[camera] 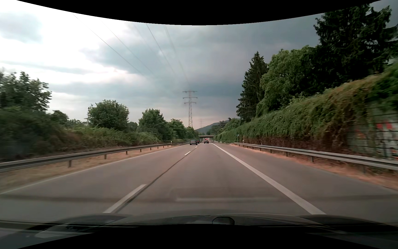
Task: Follow the waypoints while adhering to traffic rules and regulations
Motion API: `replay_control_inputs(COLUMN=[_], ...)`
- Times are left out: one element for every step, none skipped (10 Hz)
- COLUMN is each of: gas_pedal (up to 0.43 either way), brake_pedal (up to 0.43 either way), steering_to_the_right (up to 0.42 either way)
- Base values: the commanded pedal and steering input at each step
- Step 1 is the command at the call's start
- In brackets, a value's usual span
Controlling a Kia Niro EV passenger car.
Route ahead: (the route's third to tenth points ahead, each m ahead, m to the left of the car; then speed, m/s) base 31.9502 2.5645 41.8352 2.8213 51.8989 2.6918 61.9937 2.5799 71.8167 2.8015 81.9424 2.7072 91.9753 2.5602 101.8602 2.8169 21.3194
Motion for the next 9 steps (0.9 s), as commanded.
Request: replay_control_inputs(gas_pedal=[0.110, 0.098, 0.098, 0.098, 0.098, 0.098, 0.098, 0.098, 0.098], brake_pedal=[0.000, 0.000, 0.000, 0.000, 0.000, 0.000, 0.000, 0.000, 0.000], steering_to_the_right=[-0.001, -0.002, -0.001, -0.001, -0.001, -0.001, -0.001, -0.002, -0.001])
